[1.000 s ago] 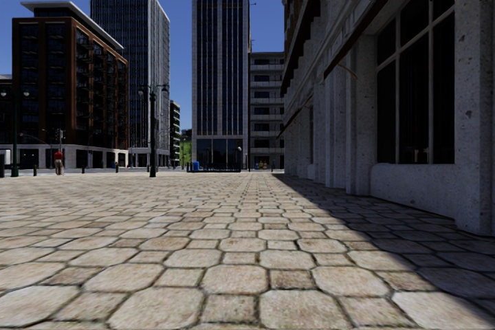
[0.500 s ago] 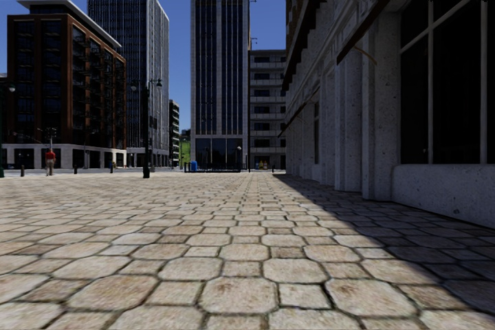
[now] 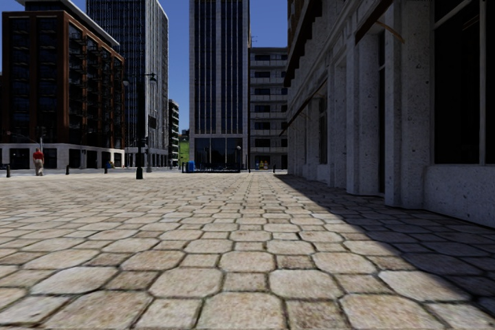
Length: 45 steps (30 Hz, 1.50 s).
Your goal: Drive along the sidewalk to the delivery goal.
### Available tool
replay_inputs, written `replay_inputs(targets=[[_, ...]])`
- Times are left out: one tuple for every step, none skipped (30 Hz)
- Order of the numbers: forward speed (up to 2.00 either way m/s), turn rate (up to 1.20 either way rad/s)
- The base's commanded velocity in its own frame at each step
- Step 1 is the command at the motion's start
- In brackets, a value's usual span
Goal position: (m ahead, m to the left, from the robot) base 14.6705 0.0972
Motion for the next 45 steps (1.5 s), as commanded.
replay_inputs(targets=[[2.00,0.00],[2.00,0.00],[2.00,0.00],[2.00,0.00],[2.00,0.00],[2.00,0.00],[2.00,0.00],[2.00,0.00],[2.00,0.00],[2.00,0.00],[2.00,0.00],[2.00,0.00],[2.00,0.00],[2.00,0.00],[2.00,0.00],[2.00,0.00],[2.00,0.00],[2.00,0.00],[2.00,0.00],[2.00,0.00],[2.00,0.00],[2.00,0.00],[2.00,0.00],[2.00,0.00],[2.00,0.00],[2.00,0.00],[2.00,0.00],[2.00,0.00],[2.00,0.00],[2.00,0.00],[2.00,0.00],[2.00,0.00],[2.00,0.00],[2.00,0.00],[2.00,0.00],[2.00,0.00],[2.00,0.00],[2.00,0.00],[2.00,0.00],[2.00,0.00],[2.00,0.00],[2.00,0.00],[2.00,0.00],[2.00,0.00],[2.00,0.00]])
